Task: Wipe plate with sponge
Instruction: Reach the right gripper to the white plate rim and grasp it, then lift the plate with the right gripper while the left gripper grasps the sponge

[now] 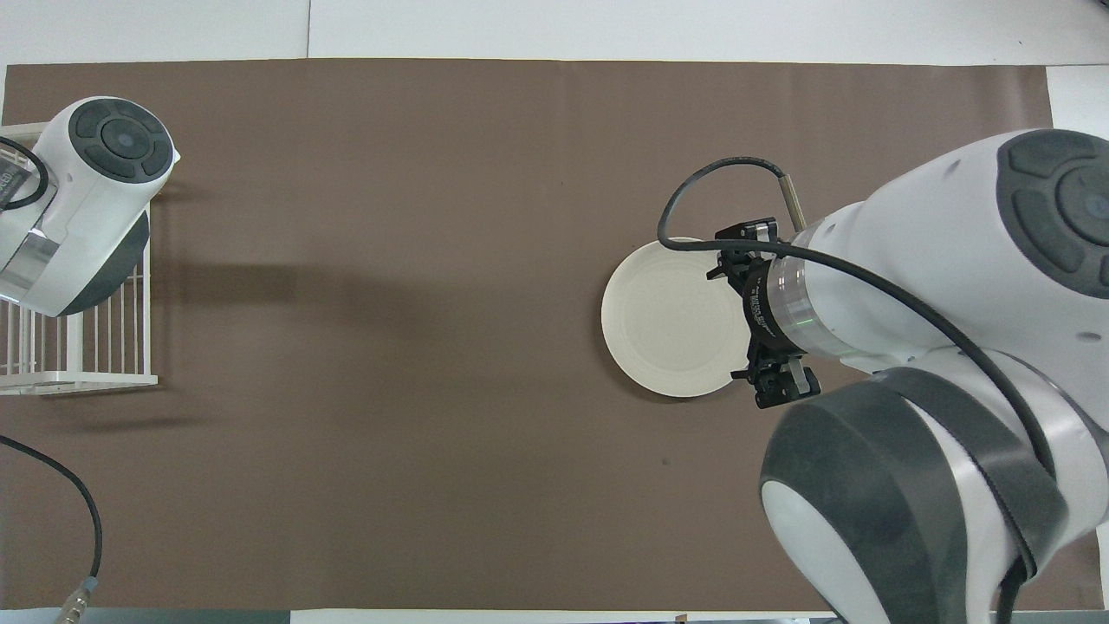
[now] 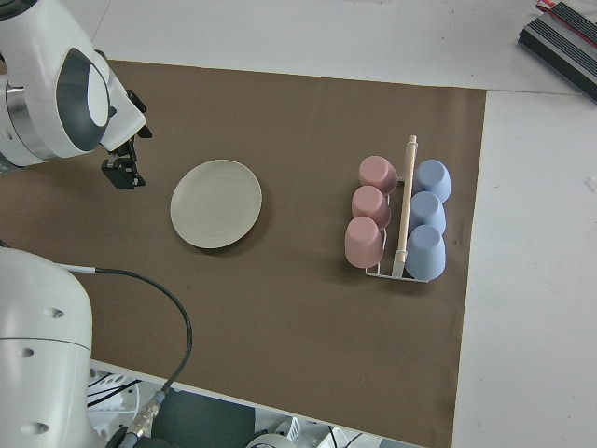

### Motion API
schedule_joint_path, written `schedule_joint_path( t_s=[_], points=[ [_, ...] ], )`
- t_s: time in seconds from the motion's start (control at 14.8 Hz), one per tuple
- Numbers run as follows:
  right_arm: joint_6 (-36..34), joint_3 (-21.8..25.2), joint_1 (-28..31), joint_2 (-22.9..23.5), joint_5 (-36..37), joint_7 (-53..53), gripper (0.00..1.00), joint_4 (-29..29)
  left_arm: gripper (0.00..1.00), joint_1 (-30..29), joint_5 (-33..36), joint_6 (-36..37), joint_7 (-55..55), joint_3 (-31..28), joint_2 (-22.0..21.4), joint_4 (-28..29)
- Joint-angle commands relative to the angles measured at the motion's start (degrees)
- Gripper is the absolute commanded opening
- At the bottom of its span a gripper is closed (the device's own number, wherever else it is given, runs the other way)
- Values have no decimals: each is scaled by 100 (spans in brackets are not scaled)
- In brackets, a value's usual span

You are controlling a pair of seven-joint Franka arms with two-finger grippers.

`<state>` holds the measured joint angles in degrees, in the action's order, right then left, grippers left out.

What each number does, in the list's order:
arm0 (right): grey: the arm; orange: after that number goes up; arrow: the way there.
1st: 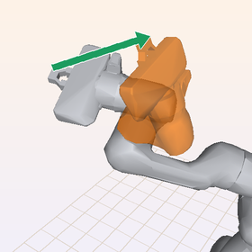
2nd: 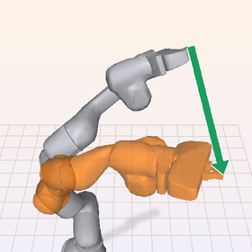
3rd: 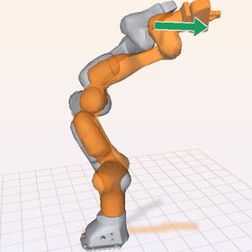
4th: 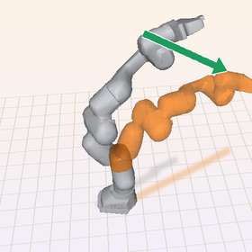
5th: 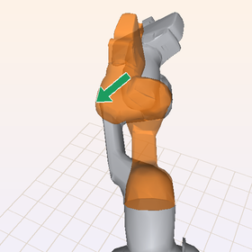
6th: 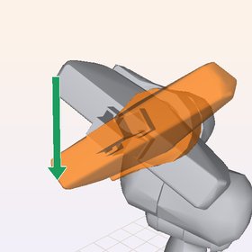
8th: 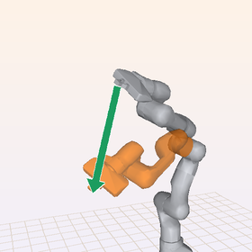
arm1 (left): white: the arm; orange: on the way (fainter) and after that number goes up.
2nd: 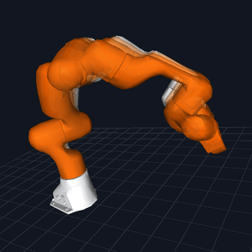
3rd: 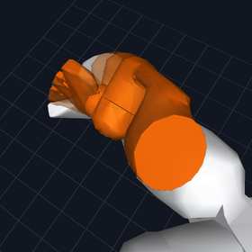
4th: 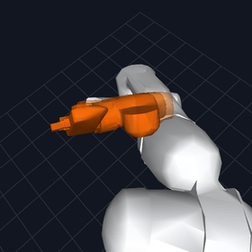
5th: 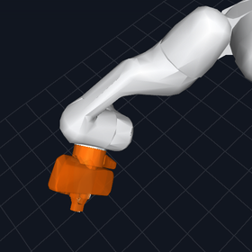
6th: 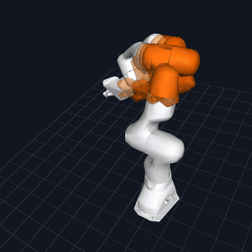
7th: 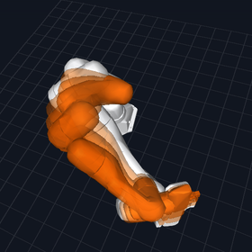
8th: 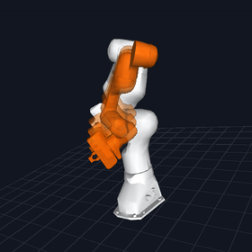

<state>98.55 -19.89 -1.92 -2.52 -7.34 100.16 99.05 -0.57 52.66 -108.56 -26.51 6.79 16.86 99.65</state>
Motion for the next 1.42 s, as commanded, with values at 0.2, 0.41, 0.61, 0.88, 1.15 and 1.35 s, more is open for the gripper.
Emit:
schedule_joint_path(
  t_s=[0.2, 0.41, 0.61, 0.88, 1.15, 1.35],
  points=[
    [314, -59, -378, -65, 83, 442, 100, 133, 0, -22, 113, -60, -74, -3, -86, 28],
    [-386, -50, -756, 767, 312, 1058, 100, -945, 0, 57, -19, 465, 32, 50, -86, -497],
    [-714, -50, -1151, 1402, 917, 1408, 100, -1572, 0, 136, -1051, 1159, 522, 85, -130, -1156],
    [-873, -6, -1601, 2300, 1165, 1989, 100, -2461, 0, 119, -3353, 2039, 603, 103, -165, -1949],
    [-916, -41, -1698, 2291, 1139, 2043, 100, -2514, 0, -65, -5551, 2383, 551, -46, -375, -2143],
    [-943, -42, -1706, 2282, 1121, 2043, 100, -2479, 0, -452, -7159, 2375, 568, -55, -446, -2134]
  ],
)
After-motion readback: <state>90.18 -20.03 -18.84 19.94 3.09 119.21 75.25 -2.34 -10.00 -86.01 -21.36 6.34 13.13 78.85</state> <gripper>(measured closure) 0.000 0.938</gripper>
